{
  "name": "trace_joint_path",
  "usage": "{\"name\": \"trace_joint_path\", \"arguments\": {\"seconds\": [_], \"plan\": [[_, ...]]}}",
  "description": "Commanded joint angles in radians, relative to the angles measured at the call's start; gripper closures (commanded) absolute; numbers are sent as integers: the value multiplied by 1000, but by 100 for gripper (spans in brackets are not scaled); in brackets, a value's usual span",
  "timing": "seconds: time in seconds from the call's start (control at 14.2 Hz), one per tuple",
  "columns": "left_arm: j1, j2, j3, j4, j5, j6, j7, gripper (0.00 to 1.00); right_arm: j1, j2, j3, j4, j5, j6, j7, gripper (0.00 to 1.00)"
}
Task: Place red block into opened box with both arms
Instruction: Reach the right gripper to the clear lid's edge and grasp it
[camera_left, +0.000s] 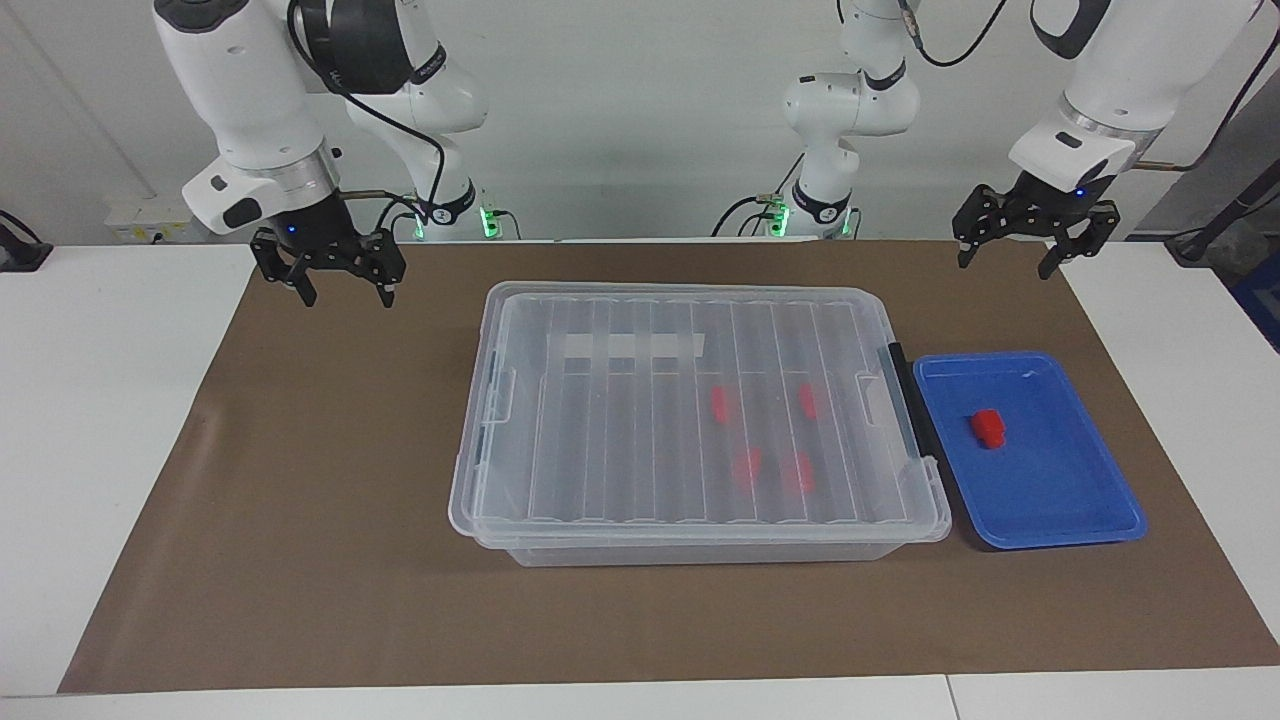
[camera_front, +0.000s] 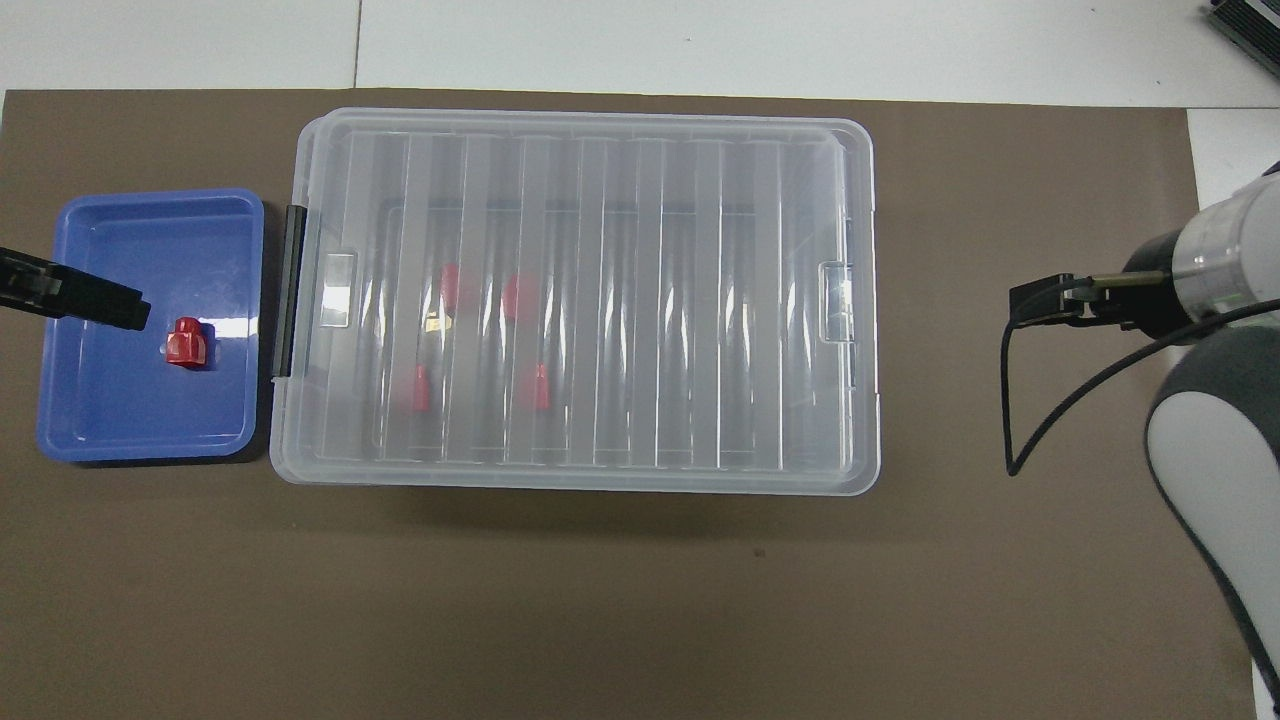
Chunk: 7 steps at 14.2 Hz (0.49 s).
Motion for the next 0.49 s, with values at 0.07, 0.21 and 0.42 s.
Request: {"name": "trace_joint_path", "arguments": {"seconds": [0.07, 0.21, 0.42], "plan": [[1, -25, 0, -26, 17, -5, -2, 0, 51, 4, 2, -89, 11, 124, 86, 3], [1, -25, 0, -26, 17, -5, -2, 0, 65, 35, 2, -92, 14, 164, 118, 3], [1, -25, 0, -26, 17, -5, -2, 0, 85, 81, 2, -92, 25, 209, 154, 3]]}}
